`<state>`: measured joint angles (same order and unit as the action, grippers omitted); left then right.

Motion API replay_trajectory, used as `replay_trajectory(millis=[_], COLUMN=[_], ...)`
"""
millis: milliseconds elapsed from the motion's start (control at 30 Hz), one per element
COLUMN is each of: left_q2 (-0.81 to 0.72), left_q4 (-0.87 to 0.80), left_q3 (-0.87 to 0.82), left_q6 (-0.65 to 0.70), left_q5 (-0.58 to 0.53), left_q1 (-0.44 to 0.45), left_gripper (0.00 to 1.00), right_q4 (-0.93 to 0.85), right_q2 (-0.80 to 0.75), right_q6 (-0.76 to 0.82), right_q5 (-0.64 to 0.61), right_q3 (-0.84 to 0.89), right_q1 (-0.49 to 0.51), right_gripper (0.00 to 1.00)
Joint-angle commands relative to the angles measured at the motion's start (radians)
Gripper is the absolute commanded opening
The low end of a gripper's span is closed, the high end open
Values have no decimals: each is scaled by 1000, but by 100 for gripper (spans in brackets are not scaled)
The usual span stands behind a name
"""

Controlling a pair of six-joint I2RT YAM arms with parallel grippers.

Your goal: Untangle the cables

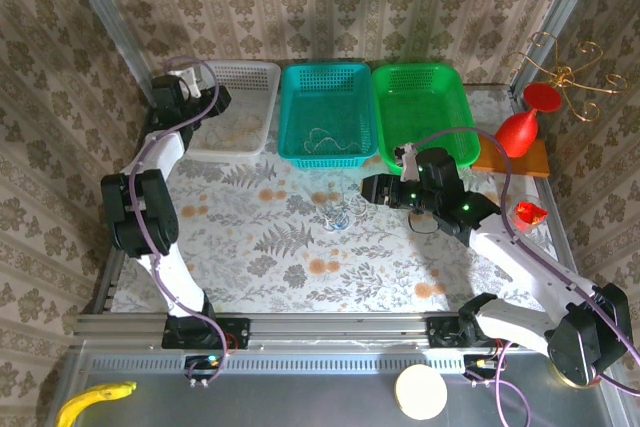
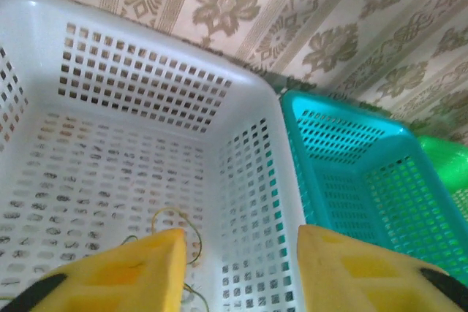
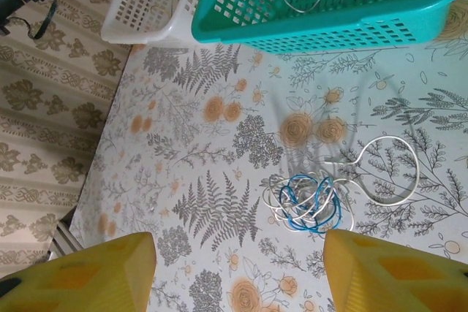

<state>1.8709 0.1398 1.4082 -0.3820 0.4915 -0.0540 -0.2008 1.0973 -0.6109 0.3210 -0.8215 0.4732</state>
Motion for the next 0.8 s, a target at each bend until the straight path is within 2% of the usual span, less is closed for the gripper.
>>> replay_trajectory(millis=[0,233,367,400,600,767], left_q2=[-13,-91,-151,-169,-287,-408], left_q4=[-45,-32,-34,-40,-108,-188], left_q3=[46,8,-26,-35,-112,-210], left_q6=[27,24,29,31,54,79], left_q5=[-6,23,49,51,37,-42], left_q1=[-6,1,27,38,130,287], left_gripper=[59,79,98,100,100,100], right_q4=[26,24,12,7,-15,-12], right_q2=[-11,12,31,36,75,119], right_q6=[-14,0,19,26,63,85], right_q5=[-23,-31,-44,-49,-76,-97], right_q3=[11,21,25,28,51,77], right_q1=[2,4,7,9,19,33], right_gripper=[64,64,64,64,64,63])
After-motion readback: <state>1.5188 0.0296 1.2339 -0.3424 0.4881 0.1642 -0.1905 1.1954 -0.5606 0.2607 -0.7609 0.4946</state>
